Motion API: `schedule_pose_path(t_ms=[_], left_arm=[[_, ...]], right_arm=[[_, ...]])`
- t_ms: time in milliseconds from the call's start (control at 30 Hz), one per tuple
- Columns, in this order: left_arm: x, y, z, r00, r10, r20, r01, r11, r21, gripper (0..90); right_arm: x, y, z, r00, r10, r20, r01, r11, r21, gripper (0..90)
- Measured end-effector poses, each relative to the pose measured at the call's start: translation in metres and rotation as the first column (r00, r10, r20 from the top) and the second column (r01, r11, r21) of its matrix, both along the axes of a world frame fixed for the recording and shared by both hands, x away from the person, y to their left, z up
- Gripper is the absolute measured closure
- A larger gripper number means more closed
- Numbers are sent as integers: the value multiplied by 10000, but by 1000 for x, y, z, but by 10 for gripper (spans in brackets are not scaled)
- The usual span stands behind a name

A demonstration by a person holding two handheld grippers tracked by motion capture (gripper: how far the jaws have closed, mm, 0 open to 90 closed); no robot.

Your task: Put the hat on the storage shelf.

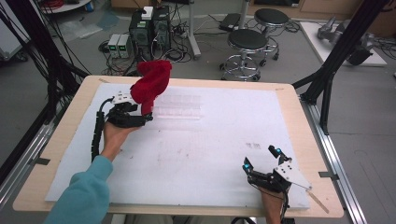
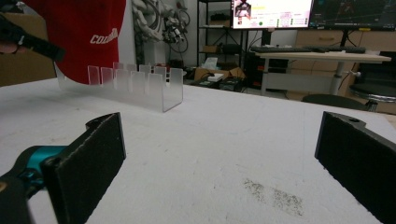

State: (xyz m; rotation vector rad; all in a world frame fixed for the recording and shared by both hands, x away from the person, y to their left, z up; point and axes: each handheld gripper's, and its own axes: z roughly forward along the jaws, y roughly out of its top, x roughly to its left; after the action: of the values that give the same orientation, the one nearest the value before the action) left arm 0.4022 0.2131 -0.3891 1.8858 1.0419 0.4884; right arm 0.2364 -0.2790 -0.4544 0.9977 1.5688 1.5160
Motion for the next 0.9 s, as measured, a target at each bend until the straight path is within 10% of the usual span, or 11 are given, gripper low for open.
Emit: schedule_pose_path(t_ms=[267,567,767,900], left_arm=[[-49,38,-1,9926,-447,1132,513,9971,-562,163],[-117,82,-29,9613,-694,2665,1019,9887,-1103,162],[-134,92,-48,9396,-746,3339,1324,9792,-1536,161],[-137,91,-51,9374,-879,3369,1457,9779,-1502,161]], right_arm=[[0,-1,0,9999,97,132,-96,9999,-35,6],[1,-1,0,9999,114,60,-114,9999,-25,6],[1,-1,0,10000,67,27,-67,10000,-9,6],[1,-1,0,10000,35,13,-35,10000,-3,6]])
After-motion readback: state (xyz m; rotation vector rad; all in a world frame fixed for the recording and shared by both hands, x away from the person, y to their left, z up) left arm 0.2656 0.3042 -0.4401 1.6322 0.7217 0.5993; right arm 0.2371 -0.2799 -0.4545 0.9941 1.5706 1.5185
